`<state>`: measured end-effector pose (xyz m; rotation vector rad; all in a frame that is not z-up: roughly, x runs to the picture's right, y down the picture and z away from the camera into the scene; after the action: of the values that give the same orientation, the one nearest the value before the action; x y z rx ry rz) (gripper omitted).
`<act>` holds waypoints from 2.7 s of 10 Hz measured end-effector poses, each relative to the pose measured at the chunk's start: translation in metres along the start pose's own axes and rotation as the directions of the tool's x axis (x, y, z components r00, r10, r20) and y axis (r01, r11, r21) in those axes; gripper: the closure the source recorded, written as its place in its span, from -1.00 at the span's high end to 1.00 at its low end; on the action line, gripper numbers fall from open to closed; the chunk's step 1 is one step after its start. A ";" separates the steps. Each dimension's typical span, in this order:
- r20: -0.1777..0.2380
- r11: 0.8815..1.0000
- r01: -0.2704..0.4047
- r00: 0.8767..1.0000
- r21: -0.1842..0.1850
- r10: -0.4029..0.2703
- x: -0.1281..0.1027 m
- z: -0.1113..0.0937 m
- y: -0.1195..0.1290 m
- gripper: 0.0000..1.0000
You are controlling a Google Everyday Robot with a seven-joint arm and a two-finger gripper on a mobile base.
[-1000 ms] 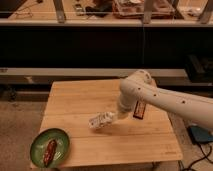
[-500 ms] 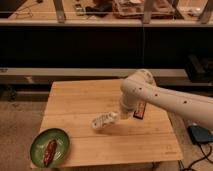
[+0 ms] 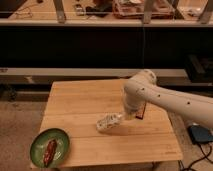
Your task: Stand the bottle upright
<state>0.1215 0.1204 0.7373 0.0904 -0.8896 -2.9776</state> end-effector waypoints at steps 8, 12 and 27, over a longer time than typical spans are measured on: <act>0.090 0.999 -0.042 0.995 0.005 0.042 -0.039 -0.006 -0.001 -0.52; 0.132 0.999 -0.051 0.990 -0.002 0.051 -0.052 -0.013 0.002 -0.52; 0.250 0.994 0.107 0.962 0.031 -0.112 -0.002 -0.009 0.003 -0.52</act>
<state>0.1240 0.1129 0.7320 -0.2520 -0.9628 -3.1338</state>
